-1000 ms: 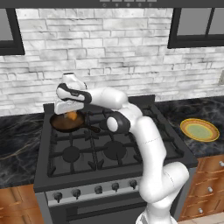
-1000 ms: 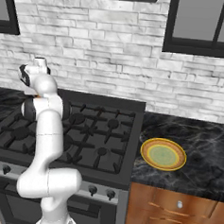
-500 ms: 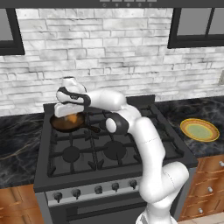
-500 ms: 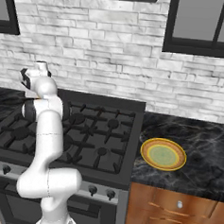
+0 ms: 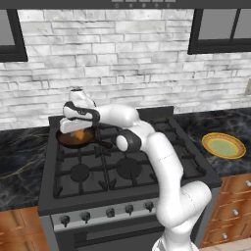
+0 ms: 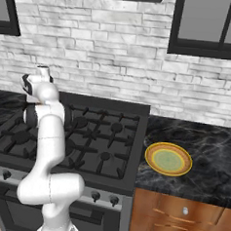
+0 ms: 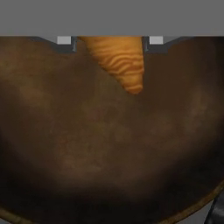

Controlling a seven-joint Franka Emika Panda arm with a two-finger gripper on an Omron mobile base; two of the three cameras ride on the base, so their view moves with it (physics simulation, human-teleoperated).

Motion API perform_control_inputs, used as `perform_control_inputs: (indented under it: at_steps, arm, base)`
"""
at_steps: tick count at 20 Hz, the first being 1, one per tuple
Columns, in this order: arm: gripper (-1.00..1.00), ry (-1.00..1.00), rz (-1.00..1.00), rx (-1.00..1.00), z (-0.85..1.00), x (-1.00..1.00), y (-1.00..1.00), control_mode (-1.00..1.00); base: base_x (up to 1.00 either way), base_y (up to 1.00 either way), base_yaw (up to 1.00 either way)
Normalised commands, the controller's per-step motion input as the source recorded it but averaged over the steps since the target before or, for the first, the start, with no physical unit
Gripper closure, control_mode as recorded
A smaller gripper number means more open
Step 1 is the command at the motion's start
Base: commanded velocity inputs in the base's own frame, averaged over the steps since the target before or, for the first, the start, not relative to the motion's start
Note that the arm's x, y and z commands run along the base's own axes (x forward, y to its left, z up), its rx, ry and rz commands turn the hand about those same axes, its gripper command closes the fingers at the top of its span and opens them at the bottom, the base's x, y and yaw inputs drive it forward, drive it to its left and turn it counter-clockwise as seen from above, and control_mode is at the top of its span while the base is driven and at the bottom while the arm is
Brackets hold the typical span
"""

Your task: Pick the croissant and place it on the pan. Then turn on the stove to warm the croissant.

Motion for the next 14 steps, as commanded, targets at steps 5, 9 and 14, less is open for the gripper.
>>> perform_control_inputs:
  at_steps: [5, 9, 14]
  arm:
    - [-1.0, 0.0, 0.0, 0.0, 0.0, 0.29, 0.02, -1.0]
    - [-1.0, 0.04, 0.0, 0.0, 0.04, 0.08, -0.01, -1.0]
    - [-1.0, 0.12, 0.0, 0.0, 0.36, -0.01, 0.0, -1.0]
  base:
    - [0.0, 0.0, 0.0]
    - [0.0, 0.0, 0.0]
    - [0.0, 0.0, 0.0]
